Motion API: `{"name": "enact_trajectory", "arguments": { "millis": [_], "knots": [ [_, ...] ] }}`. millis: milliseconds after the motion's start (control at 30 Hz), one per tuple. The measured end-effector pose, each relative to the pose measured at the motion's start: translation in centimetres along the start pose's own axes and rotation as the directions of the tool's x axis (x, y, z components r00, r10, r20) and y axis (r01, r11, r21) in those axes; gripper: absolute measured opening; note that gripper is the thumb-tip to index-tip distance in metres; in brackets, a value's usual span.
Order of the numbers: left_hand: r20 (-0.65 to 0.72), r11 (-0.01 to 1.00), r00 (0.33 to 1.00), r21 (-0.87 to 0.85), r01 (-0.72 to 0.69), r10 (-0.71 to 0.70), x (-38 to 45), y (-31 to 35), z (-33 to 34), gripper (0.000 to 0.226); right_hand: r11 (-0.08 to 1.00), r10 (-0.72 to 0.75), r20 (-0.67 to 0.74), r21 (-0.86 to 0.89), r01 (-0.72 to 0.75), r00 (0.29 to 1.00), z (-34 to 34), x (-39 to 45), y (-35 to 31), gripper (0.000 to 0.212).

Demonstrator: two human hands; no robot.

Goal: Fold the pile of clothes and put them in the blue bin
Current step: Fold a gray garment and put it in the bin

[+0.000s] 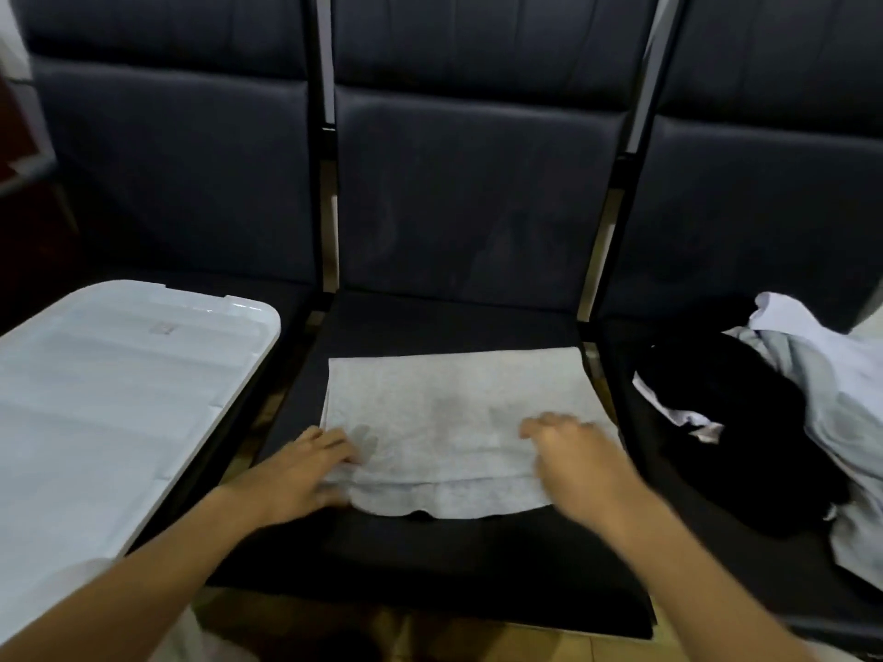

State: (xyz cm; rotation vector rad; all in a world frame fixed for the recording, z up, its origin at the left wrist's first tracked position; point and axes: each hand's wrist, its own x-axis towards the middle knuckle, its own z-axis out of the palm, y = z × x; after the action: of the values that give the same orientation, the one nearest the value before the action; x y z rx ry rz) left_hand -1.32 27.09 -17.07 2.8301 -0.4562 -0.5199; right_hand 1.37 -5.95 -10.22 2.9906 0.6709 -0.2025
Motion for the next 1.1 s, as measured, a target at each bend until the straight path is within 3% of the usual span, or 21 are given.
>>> {"name": "enact_trajectory", "arguments": {
  "millis": [67,133,167,200,267,333,367,400,467,533,600,667,733,800,833,900,967,1000,1033,1100],
  "knots": [
    [-0.059,0.992,0.998,0.120,-0.030,0.038,0.5,1.0,-0.2,0.025,0.976,-0.136,0.044,0.174,0.127,0.990,1.0,0.0,-4.2,0.045],
    [-0.096,0.976,0.992,0.207,-0.064,0.085,0.5,2.2,-0.5,0.018,0.944,-0.232,0.121,0.267,0.194,0.965,1.9,0.4,-7.4,0.060],
    [-0.145,0.980,0.981,0.171,-0.101,0.126,0.3,3.4,-0.8,0.014,0.931,-0.255,0.124,0.300,0.209,0.959,2.2,0.7,-8.7,0.068],
    [-0.218,0.986,0.963,0.085,-0.146,0.161,-0.1,4.6,-1.0,0.009,0.911,-0.259,0.096,0.356,0.210,0.961,2.2,1.0,-9.8,0.069],
    [-0.345,0.949,0.928,-0.220,-0.225,0.140,-0.9,6.5,-1.5,0.009,0.843,-0.171,-0.026,0.513,0.160,0.985,1.4,1.6,-11.4,0.046],
    [-0.349,0.793,0.936,-0.558,-0.244,0.043,-1.8,7.0,-2.4,0.019,0.825,-0.067,-0.081,0.556,0.101,0.994,0.7,1.9,-12.0,0.018],
    [-0.294,0.749,0.956,-0.629,-0.207,0.017,-2.2,6.4,-2.6,0.029,0.825,-0.042,-0.085,0.558,0.083,0.995,0.6,2.0,-11.9,0.008],
    [-0.213,0.782,0.977,-0.610,-0.130,-0.004,-2.4,5.6,-3.0,0.044,0.802,-0.013,-0.085,0.594,0.062,0.996,0.5,1.9,-11.6,0.010],
    [-0.037,0.937,0.998,-0.348,0.034,-0.050,-1.9,3.4,-2.8,0.060,0.659,0.052,-0.070,0.752,0.018,0.996,0.0,1.5,-10.6,0.028],
    [-0.020,0.982,0.998,-0.182,0.059,-0.064,-0.9,2.5,-2.7,0.032,0.443,0.120,-0.014,0.896,-0.041,0.993,-1.3,0.8,-9.1,0.041],
    [-0.211,0.923,0.976,-0.383,-0.037,-0.049,0.3,3.0,-3.1,0.013,0.282,0.182,0.040,0.955,-0.091,0.982,-2.5,0.1,-6.8,0.038],
    [-0.408,0.792,0.910,-0.579,-0.192,-0.078,2.2,4.5,-4.7,0.022,0.174,0.309,0.095,0.972,-0.155,0.946,-2.8,-0.2,-3.3,0.031],
    [-0.566,0.703,0.815,-0.629,-0.332,-0.121,5.7,6.5,-7.1,0.018,0.076,0.487,0.122,0.980,-0.181,0.865,-1.8,0.3,0.8,0.031],
    [-0.599,0.689,0.781,-0.642,-0.337,-0.177,10.1,8.7,-8.8,0.028,0.111,0.607,0.071,0.979,-0.173,0.791,-0.6,0.7,4.5,0.030],
    [-0.552,0.669,0.807,-0.683,-0.293,-0.210,12.2,9.7,-9.2,0.042,0.184,0.638,0.046,0.960,-0.210,0.769,-0.3,0.7,6.1,0.038],
    [-0.383,0.688,0.878,-0.720,-0.090,-0.287,16.3,10.8,-8.1,0.062,0.375,0.654,0.076,0.832,-0.410,0.752,0.6,0.6,9.3,0.068],
    [-0.160,0.782,0.917,-0.587,0.208,-0.365,18.1,10.8,-5.4,0.075,0.593,0.662,0.087,0.547,-0.591,0.745,1.8,-0.3,10.8,0.068],
    [-0.063,0.802,0.917,-0.512,0.309,-0.394,17.7,10.5,-3.8,0.077,0.688,0.621,0.083,0.419,-0.592,0.780,2.3,-0.8,10.4,0.058],
    [-0.008,0.808,0.920,-0.481,0.341,-0.392,17.3,10.3,-2.6,0.074,0.738,0.545,0.112,0.406,-0.539,0.831,2.4,-1.0,9.4,0.049],
    [-0.009,0.801,0.948,-0.537,0.265,-0.320,15.9,9.6,-1.0,0.052,0.715,0.318,0.254,0.569,-0.407,0.913,2.5,-1.1,5.5,0.058]
  ]
}}
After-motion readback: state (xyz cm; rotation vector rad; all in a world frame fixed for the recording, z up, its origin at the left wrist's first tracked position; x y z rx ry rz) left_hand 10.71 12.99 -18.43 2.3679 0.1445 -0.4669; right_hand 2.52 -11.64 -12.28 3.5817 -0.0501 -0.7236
